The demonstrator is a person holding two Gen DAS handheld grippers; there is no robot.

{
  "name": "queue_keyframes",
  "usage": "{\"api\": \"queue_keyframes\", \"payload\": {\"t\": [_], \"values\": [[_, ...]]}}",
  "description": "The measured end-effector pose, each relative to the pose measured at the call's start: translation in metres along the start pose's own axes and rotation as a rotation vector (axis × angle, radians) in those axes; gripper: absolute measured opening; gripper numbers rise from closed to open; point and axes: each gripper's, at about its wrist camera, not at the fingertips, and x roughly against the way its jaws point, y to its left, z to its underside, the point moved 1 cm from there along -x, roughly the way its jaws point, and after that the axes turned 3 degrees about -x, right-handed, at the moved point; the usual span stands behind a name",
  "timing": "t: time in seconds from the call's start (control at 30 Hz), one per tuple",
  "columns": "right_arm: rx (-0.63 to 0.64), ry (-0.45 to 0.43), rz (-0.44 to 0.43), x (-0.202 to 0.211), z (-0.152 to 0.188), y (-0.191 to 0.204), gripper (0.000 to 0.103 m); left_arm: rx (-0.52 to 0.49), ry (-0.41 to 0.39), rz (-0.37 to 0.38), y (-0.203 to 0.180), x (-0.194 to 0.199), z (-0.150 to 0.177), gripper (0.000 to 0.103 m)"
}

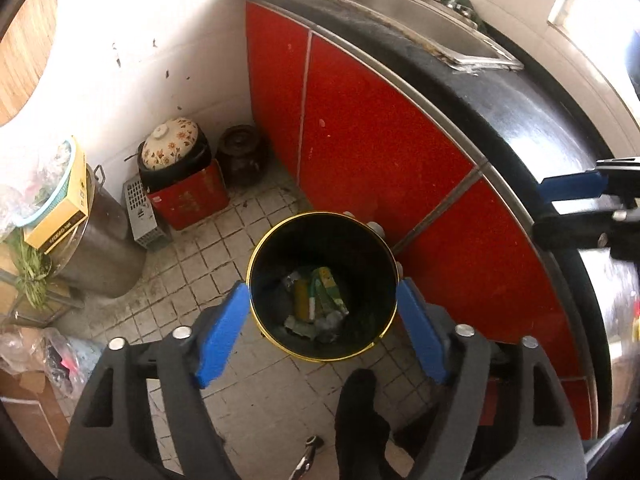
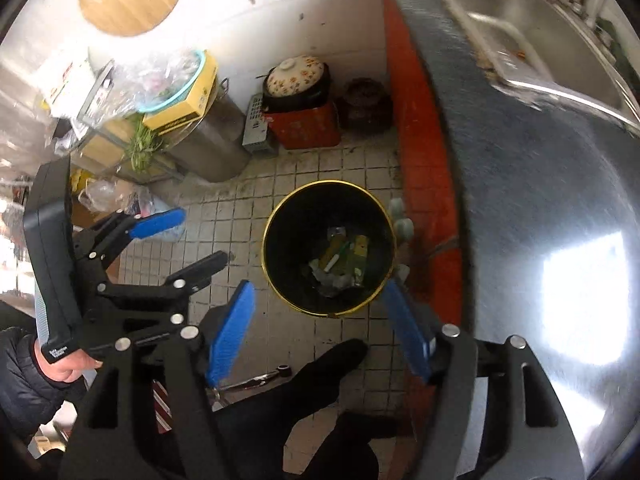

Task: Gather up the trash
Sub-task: 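Carry marker and cup to the bin and open both tools over it, then return both open tools to the countertop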

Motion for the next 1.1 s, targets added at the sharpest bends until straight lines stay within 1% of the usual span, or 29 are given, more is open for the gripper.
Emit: {"api": "queue_keyframes", "payload": {"t": [0.03, 0.07, 0.17, 0.2, 0.27, 0.33, 0.37, 0.43, 0.47, 0.5, 0.53, 0.57, 0.6, 0.7, 0.83, 0.87, 0.97, 1.07, 1.1], "values": [[-0.019, -0.016, 0.008, 0.009, 0.005, -0.006, 0.068, -0.013, 0.000, -0.003, -0.003, 0.003, 0.000, 0.077], [-0.034, -0.031, 0.013, 0.016, 0.008, -0.011, 0.068, -0.031, -0.003, -0.008, -0.009, 0.008, -0.002, 0.081], [-0.119, -0.115, 0.055, 0.056, 0.031, -0.041, 0.071, -0.086, -0.032, -0.010, -0.034, 0.026, -0.010, 0.090], [-0.146, -0.139, 0.067, 0.067, 0.038, -0.049, 0.072, -0.110, -0.043, -0.002, -0.048, 0.033, -0.015, 0.091], [-0.213, -0.193, 0.095, 0.095, 0.057, -0.070, 0.073, -0.150, -0.056, 0.037, -0.076, 0.042, -0.024, 0.092], [-0.292, -0.257, 0.139, 0.129, 0.084, -0.096, 0.073, -0.203, -0.072, 0.086, -0.111, 0.049, -0.034, 0.092], [-0.343, -0.297, 0.165, 0.150, 0.102, -0.111, 0.073, -0.243, -0.080, 0.131, -0.136, 0.052, -0.041, 0.092], [-0.416, -0.347, 0.216, 0.179, 0.132, -0.133, 0.073, -0.307, -0.074, 0.191, -0.178, 0.055, -0.051, 0.092], [-0.454, -0.372, 0.245, 0.193, 0.147, -0.144, 0.073, -0.352, -0.065, 0.229, -0.204, 0.056, -0.055, 0.092], [-0.507, -0.401, 0.283, 0.211, 0.171, -0.159, 0.073, -0.403, -0.061, 0.273, -0.233, 0.059, -0.059, 0.092], [-0.547, -0.417, 0.314, 0.223, 0.187, -0.168, 0.073, -0.465, -0.063, 0.322, -0.266, 0.063, -0.062, 0.092], [-0.587, -0.435, 0.341, 0.235, 0.206, -0.178, 0.073, -0.505, -0.068, 0.354, -0.286, 0.067, -0.062, 0.092], [-0.633, -0.455, 0.372, 0.248, 0.229, -0.189, 0.073, -0.558, -0.072, 0.394, -0.312, 0.071, -0.061, 0.092], [-0.762, -0.494, 0.451, 0.276, 0.293, -0.214, 0.073, -0.721, -0.082, 0.476, -0.387, 0.085, -0.051, 0.092], [-0.917, -0.520, 0.525, 0.300, 0.374, -0.233, 0.073, -0.894, -0.094, 0.572, -0.467, 0.104, -0.026, 0.092], [-0.951, -0.522, 0.539, 0.304, 0.393, -0.236, 0.073, -0.918, -0.091, 0.584, -0.479, 0.106, -0.022, 0.092], [-1.018, -0.527, 0.557, 0.312, 0.436, -0.245, 0.073, -1.001, -0.084, 0.619, -0.511, 0.113, -0.002, 0.092], [-1.060, -0.520, 0.563, 0.312, 0.466, -0.253, 0.073, -1.068, -0.084, 0.615, -0.534, 0.114, 0.014, 0.092], [-1.068, -0.514, 0.563, 0.312, 0.474, -0.256, 0.073, -1.082, -0.083, 0.615, -0.535, 0.113, 0.015, 0.092]]}}
